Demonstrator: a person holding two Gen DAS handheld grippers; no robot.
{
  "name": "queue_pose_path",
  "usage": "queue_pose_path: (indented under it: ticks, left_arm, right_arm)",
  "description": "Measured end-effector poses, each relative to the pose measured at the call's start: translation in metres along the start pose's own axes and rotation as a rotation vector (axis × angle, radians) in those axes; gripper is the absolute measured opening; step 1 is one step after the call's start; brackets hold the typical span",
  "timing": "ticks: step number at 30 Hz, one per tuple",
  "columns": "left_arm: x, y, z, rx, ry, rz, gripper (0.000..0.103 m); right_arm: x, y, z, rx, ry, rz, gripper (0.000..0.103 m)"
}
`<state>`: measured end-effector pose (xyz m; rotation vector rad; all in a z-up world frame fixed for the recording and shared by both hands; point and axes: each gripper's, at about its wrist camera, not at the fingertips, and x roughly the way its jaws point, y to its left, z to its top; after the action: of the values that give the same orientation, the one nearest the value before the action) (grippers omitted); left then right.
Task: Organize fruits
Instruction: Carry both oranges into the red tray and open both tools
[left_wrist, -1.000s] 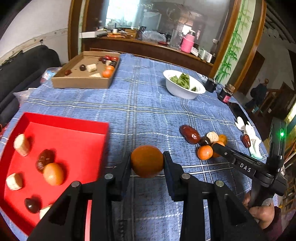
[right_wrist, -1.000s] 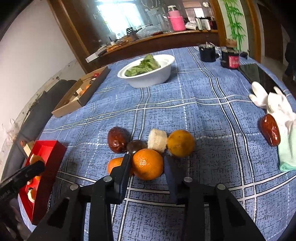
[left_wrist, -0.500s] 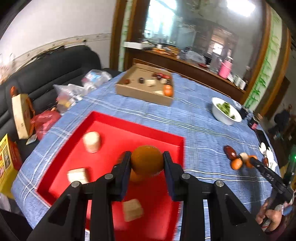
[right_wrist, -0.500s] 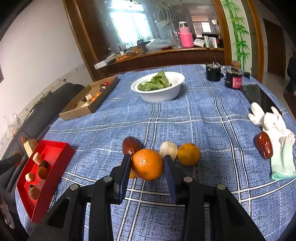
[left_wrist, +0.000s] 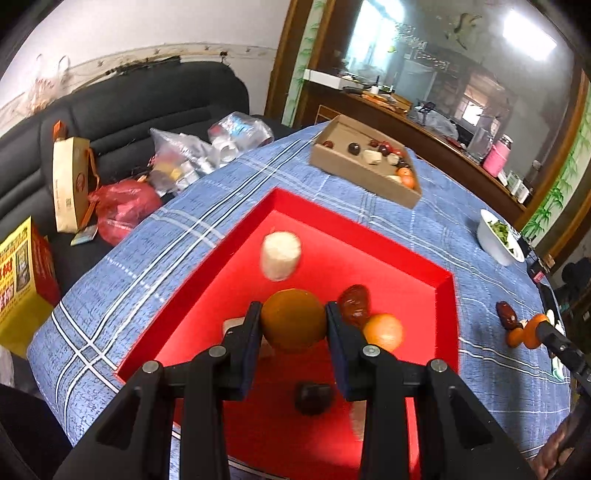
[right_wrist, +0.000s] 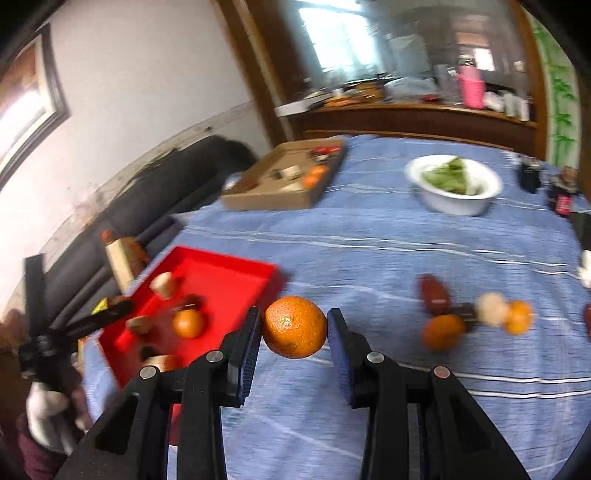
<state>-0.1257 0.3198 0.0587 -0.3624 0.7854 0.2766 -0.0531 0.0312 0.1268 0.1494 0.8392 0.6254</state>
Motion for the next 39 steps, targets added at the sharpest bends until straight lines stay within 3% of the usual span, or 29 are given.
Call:
queue_pose_path:
  ticks: [9, 15, 22, 32, 36, 39]
  left_arm:
    - [0.015, 0.002, -0.003, 0.065, -0.005, 0.056, 0.033]
    - [0.019, 0.010, 0.004, 0.069, -0.032, 0.107, 0.033]
    - [0.023, 0.021, 0.006, 0.029, -0.024, 0.081, 0.035]
    - [-0.004, 0.006, 0.010, 0.071, -0.090, 0.151, 0.064]
    - [-0.020, -0.013, 0.011, 0.125, -0.142, 0.218, 0.083]
    - [-0.035, -0.032, 0.008, 0.176, -0.180, 0.224, 0.086]
  right_arm:
    - [0.049, 0.076, -0.004, -0.129, 0.111, 0.115, 0.040]
    - [0.088, 0.108, -0.018, -0.218, 0.177, 0.076, 0.040]
    - [0.110, 0.119, -0.027, -0.284, 0.209, 0.018, 0.042]
    - [0.108, 0.124, -0.028, -0.283, 0.205, 0.026, 0.046]
    - [0.092, 0.119, -0.027, -0.257, 0.169, 0.028, 0.054]
    - [0.077, 0.111, -0.026, -0.226, 0.139, 0.026, 0.056]
